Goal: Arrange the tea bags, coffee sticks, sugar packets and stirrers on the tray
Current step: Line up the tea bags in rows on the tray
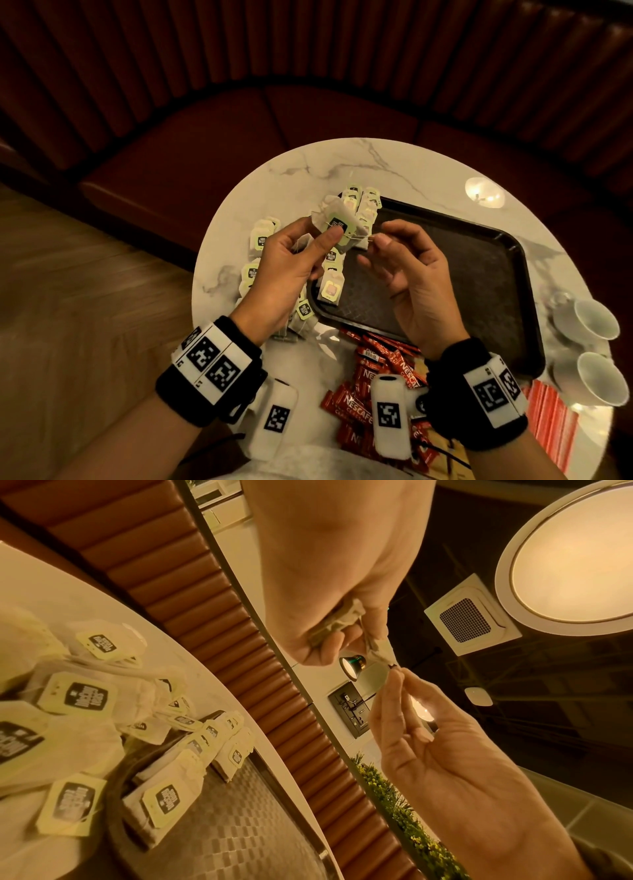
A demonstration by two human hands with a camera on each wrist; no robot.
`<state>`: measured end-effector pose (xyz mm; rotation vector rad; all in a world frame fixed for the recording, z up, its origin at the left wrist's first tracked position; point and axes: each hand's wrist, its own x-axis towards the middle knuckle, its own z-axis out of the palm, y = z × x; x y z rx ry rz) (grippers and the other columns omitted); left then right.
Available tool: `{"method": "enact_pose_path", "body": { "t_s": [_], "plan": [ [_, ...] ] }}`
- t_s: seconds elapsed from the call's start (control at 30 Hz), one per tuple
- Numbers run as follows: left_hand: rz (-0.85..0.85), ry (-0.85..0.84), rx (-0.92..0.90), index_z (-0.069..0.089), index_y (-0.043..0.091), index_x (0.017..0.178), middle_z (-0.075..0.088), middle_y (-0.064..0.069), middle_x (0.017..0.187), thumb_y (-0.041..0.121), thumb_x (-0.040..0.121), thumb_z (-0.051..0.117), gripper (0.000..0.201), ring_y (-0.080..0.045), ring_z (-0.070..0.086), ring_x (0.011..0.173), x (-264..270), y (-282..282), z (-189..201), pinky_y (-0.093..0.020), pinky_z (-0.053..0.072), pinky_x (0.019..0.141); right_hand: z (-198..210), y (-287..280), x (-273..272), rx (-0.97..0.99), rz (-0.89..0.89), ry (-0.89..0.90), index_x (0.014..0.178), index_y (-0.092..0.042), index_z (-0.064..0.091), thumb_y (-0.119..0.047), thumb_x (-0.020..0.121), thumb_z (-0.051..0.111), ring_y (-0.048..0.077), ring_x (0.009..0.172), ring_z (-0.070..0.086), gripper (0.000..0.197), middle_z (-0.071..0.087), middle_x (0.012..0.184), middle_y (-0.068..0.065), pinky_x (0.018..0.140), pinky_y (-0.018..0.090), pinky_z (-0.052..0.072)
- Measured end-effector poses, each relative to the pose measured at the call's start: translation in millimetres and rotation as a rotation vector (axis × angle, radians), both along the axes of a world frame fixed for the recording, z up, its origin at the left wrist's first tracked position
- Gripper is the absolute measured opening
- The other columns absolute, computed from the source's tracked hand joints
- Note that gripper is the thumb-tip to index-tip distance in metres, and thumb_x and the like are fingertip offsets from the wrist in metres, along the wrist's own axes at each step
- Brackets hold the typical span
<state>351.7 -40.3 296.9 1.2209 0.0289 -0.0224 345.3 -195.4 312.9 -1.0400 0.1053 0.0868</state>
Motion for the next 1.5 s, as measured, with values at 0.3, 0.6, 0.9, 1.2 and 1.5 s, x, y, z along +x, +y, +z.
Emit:
{"method": "enact_pose_path", "body": {
  "t_s": [0.3,0.6,0.9,1.2,1.5],
  "plan": [
    [-0.006,-0.006,-0.026,0.075,0.025,0.099,0.057,-0.017,0.083,0.028,0.074,0.073,0.025,-0.026,0.028,0.064,-3,-4,1,-0.032,0.021,0.049,8,3,-2,0.071,0.093,0.001,0.097,-0.021,0.067,-0.012,0.083,0.059,0.009,0.07,0.06,0.019,0.059,0.089,0.002,0.059,0.025,0.056],
    [0.057,-0.022,-0.034,0.071,0.017,0.094,0.068,0.003,0.072,0.019,0.075,0.07,0.02,-0.002,0.053,0.056,-2,-3,0,-0.015,0.039,0.049,10,0,-5,0.071,0.106,0.027,0.098,-0.015,0.058,-0.011,0.082,0.059,0.006,0.063,0.058,0.017,0.06,0.084,0.0,0.054,0.021,0.055],
    [0.108,-0.112,-0.009,0.065,0.002,0.1,0.069,0.009,0.066,-0.003,0.086,0.062,0.015,0.003,0.057,0.053,-1,-5,8,-0.008,0.042,0.052,6,-7,-4,-0.088,0.146,-0.05,0.094,-0.011,0.071,-0.009,0.083,0.059,0.009,0.072,0.062,0.016,0.067,0.084,0.0,0.061,0.021,0.056],
    [0.119,-0.104,0.06,0.065,-0.005,0.104,0.067,0.012,0.064,-0.001,0.086,0.065,0.018,0.004,0.056,0.053,-1,1,10,-0.008,0.041,0.053,10,-18,-2,-0.721,0.149,-0.185,0.103,-0.024,0.074,-0.019,0.081,0.074,0.009,0.093,0.069,0.023,0.075,0.098,0.002,0.081,0.016,0.053],
    [0.116,-0.078,0.085,0.068,0.002,0.1,0.069,0.012,0.068,0.002,0.086,0.067,0.014,0.004,0.059,0.059,0,1,10,-0.009,0.044,0.057,14,-17,2,-0.703,0.087,-0.23,0.095,-0.008,0.075,-0.026,0.09,0.064,0.017,0.074,0.067,0.022,0.073,0.089,0.008,0.07,0.026,0.057]
  ]
}}
